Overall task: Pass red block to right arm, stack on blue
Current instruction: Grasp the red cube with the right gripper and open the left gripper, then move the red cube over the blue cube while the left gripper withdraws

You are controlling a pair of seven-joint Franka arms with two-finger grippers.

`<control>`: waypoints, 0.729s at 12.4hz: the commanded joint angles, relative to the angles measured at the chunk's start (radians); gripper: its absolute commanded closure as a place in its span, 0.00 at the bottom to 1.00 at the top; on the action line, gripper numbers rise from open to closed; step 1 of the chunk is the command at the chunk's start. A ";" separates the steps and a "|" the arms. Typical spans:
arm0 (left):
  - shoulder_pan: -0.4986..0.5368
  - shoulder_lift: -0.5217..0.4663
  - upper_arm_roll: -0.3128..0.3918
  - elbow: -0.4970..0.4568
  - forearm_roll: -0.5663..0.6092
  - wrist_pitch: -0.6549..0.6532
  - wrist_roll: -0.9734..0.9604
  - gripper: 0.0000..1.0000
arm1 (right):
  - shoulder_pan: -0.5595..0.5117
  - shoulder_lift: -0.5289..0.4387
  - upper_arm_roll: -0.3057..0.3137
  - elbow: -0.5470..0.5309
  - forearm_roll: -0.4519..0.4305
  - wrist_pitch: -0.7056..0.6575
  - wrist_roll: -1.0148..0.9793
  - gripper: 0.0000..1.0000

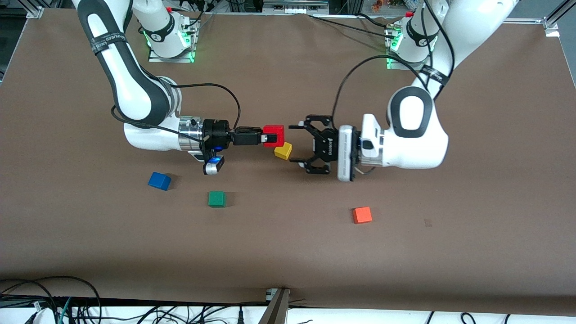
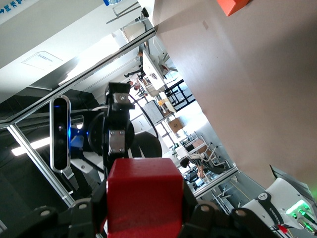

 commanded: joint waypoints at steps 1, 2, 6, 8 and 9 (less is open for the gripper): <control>0.061 -0.012 0.000 0.007 0.081 -0.067 0.007 0.00 | -0.005 -0.026 0.000 0.004 -0.108 0.022 -0.006 1.00; 0.090 -0.012 0.002 0.005 0.114 -0.116 0.001 0.00 | -0.008 -0.026 -0.011 0.009 -0.173 0.022 -0.004 1.00; 0.268 -0.033 0.008 0.016 0.379 -0.361 -0.100 0.00 | -0.006 -0.040 -0.063 0.017 -0.461 0.022 -0.007 1.00; 0.330 -0.033 0.009 0.086 0.543 -0.478 -0.186 0.00 | -0.008 -0.044 -0.081 0.029 -0.755 0.022 -0.004 1.00; 0.354 -0.033 0.009 0.116 0.611 -0.521 -0.246 0.00 | -0.006 -0.046 -0.088 0.031 -0.869 0.022 -0.004 1.00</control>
